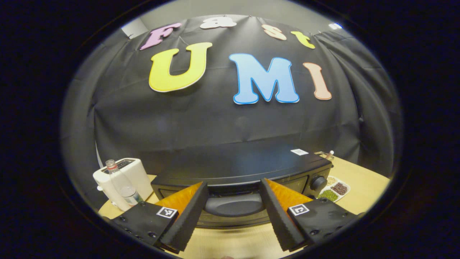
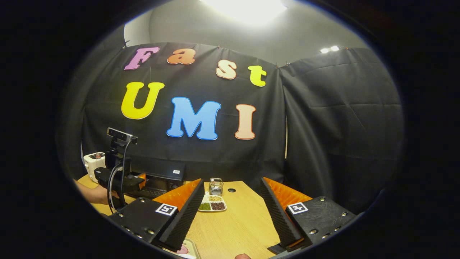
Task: Open the electric oven with the left hand, put the food in, and close the electric oven.
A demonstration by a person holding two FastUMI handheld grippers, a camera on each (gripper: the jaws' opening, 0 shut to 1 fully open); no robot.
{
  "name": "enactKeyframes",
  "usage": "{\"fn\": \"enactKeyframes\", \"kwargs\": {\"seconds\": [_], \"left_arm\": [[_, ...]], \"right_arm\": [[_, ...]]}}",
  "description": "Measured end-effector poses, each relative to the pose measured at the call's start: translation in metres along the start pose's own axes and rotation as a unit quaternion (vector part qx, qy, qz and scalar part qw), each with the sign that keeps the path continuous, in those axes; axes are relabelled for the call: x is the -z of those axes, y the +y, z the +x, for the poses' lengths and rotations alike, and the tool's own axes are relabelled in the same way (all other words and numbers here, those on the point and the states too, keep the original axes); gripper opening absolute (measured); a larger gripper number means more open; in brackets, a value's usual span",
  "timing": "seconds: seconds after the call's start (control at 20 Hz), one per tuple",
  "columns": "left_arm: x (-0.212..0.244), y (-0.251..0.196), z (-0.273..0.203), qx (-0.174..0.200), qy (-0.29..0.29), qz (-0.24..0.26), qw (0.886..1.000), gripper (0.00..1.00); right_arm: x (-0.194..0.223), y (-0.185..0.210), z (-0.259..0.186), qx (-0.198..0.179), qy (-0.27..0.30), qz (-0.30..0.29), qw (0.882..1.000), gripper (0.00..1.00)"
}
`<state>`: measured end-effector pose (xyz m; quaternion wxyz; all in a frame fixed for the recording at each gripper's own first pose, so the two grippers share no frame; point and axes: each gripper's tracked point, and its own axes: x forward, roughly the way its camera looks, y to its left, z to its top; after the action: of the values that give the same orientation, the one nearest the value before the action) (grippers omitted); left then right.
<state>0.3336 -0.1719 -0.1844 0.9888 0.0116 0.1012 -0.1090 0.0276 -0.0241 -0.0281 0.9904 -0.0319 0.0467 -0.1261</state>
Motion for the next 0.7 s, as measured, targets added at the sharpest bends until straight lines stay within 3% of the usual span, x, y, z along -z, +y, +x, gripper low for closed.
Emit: {"fn": "enactKeyframes", "kwargs": {"seconds": [0.1, 0.2, 0.4, 0.55, 0.7], "left_arm": [[0.002, 0.0, -0.004, -0.002, 0.001, 0.0, 1.0, 1.0], [0.008, -0.001, -0.012, -0.003, 0.003, -0.006, 1.0, 0.94], [0.017, -0.004, -0.035, -0.005, 0.007, -0.005, 1.0, 1.0], [0.026, -0.007, -0.05, -0.007, 0.013, -0.005, 1.0, 0.92], [0.037, -0.009, -0.064, -0.009, 0.023, -0.006, 1.0, 0.91]], "right_arm": [[-0.003, -0.002, -0.001, 0.0, -0.006, -0.002, 1.0, 0.96], [-0.003, -0.002, -0.002, -0.005, -0.009, -0.009, 1.0, 0.96], [-0.004, -0.003, -0.006, -0.018, -0.01, -0.009, 1.0, 0.96], [-0.002, -0.006, -0.008, -0.025, -0.009, -0.009, 1.0, 0.96], [-0.002, -0.012, -0.01, -0.03, -0.009, -0.004, 0.999, 0.96]]}}
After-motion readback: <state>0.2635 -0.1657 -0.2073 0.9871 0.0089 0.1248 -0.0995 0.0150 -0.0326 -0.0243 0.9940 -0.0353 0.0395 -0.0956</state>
